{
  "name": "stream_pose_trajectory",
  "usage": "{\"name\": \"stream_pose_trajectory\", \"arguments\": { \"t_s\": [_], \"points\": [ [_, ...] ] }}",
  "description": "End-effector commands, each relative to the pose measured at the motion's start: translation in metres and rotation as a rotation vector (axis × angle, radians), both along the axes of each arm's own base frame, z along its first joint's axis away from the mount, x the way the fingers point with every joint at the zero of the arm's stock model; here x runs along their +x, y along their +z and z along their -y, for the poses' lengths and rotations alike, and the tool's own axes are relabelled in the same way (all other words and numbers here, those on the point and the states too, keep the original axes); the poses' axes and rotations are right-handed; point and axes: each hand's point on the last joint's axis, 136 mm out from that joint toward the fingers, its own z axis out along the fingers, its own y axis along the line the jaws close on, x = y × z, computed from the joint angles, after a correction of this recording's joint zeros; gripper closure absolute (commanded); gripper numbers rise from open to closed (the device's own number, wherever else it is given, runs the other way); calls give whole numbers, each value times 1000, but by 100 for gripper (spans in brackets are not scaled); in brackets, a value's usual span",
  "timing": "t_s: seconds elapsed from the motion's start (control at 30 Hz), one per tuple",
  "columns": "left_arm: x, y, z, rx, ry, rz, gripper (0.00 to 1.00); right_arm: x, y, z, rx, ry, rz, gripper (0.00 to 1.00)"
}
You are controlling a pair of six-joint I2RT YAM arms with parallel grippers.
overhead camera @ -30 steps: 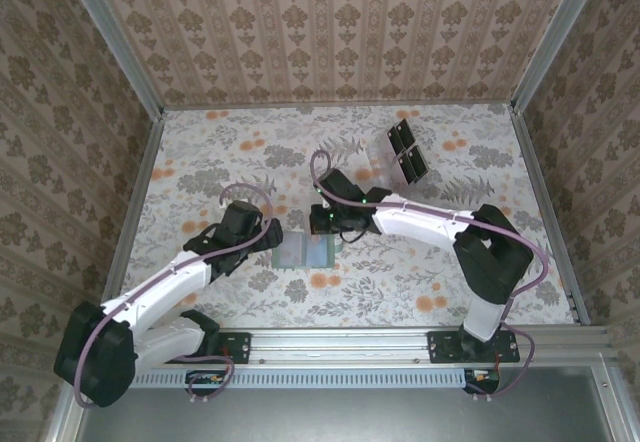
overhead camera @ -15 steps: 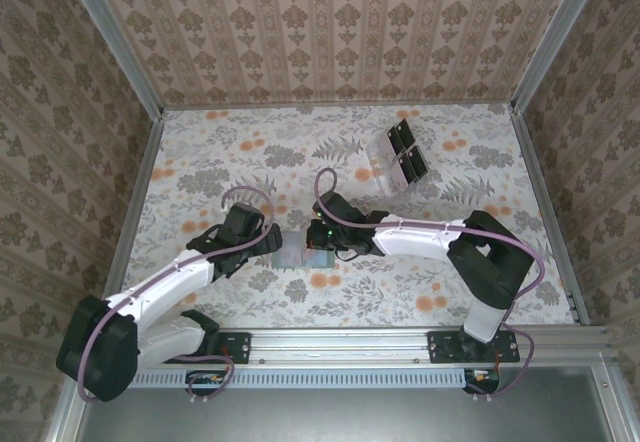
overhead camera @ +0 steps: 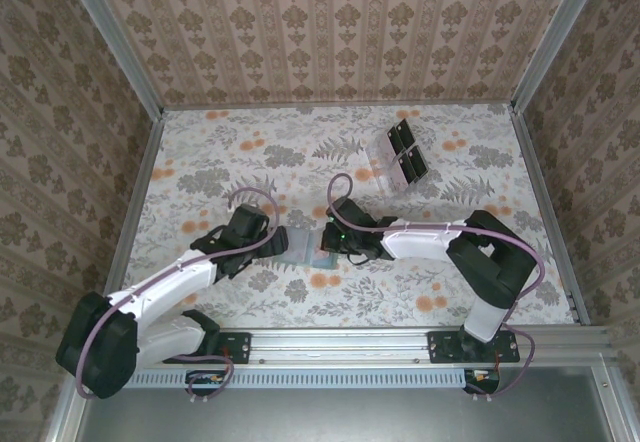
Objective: Put the credit cards into the card holder
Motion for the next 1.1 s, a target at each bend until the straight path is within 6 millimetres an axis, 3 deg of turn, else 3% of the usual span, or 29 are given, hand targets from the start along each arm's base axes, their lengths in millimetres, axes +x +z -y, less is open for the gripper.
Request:
{"name": "stream_pose_trajectory", "arguments": {
  "t_s": [0.0,0.33,0.57,0.87,1.07],
  "points": [
    [1,2,18,-17,-80,7,0,-5,-18,32,-114,-6,-21,100],
    [8,-4,46,35,-165,-16,0,3,-26,32,-106,136,-50,100],
    [12,-12,52,53,-185,-30,0,9,-9,22,-41,162,-35,100],
    [7,-32,42,114,-172,-71,0,10,32,6,155,100,26,100],
    [0,-47,29,156,-135,-113,0,10,39,-1,233,42,83,100]
  ]
}}
